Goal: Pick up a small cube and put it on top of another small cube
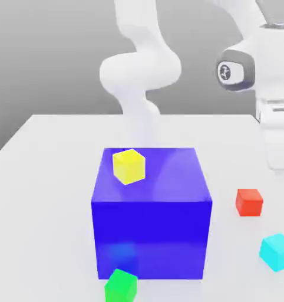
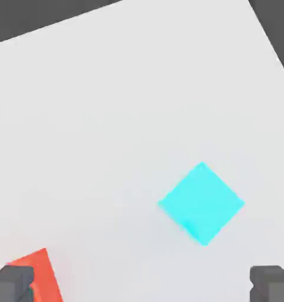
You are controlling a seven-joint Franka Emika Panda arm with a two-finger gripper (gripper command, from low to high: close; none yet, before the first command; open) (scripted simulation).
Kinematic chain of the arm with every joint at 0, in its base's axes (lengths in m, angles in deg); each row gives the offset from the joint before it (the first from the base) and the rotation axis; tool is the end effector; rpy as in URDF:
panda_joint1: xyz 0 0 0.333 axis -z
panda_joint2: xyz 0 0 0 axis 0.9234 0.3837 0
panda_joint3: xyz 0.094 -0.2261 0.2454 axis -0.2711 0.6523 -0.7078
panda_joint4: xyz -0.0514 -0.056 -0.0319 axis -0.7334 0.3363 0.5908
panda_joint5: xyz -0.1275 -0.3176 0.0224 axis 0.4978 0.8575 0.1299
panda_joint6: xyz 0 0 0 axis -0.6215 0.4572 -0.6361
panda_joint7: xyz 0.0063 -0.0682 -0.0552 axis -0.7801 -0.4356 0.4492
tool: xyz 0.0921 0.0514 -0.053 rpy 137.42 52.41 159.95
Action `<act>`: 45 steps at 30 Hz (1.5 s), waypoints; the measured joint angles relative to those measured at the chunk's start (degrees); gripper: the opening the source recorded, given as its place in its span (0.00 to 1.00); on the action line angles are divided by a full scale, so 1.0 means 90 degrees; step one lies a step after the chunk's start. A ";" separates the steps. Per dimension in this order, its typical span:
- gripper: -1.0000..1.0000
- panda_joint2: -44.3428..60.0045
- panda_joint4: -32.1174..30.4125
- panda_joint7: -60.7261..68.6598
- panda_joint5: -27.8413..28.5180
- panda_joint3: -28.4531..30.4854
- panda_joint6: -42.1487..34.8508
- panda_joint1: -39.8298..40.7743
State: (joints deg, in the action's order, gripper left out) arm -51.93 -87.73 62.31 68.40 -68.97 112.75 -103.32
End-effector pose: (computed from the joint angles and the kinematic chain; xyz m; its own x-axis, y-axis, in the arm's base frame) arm 0.2532 0.2733 0.3266 0.8615 0.4971 0.1036 0.5044 -0.8612 -0.0616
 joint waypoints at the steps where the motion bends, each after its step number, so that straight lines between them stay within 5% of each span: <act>1: 0.50 0.0142 -0.0102 0.0039 0.0100 -0.0091 0.0105 -0.0071; 6: 0.50 0.0944 -0.0463 -0.0195 0.1062 -0.0258 0.0705 -0.0566; 12: 0.50 0.2296 -0.0252 -0.0992 0.2194 0.0802 0.1790 -0.1229; 13: 0.00 0.2429 -0.0230 -0.1034 0.2241 0.0912 0.1900 -0.1329; 21: 0.00 0.2259 -0.0259 -0.0979 0.2181 0.0804 0.1755 -0.1235; 28: 0.00 0.0884 -0.0456 -0.0303 0.1006 0.0333 0.0585 -0.1063; 45: 0.00 0.1340 0.1278 -0.5091 0.1037 0.0957 -0.0684 -0.0386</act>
State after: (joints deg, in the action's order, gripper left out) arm -39.88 -76.22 16.49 77.74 -60.36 106.60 -106.80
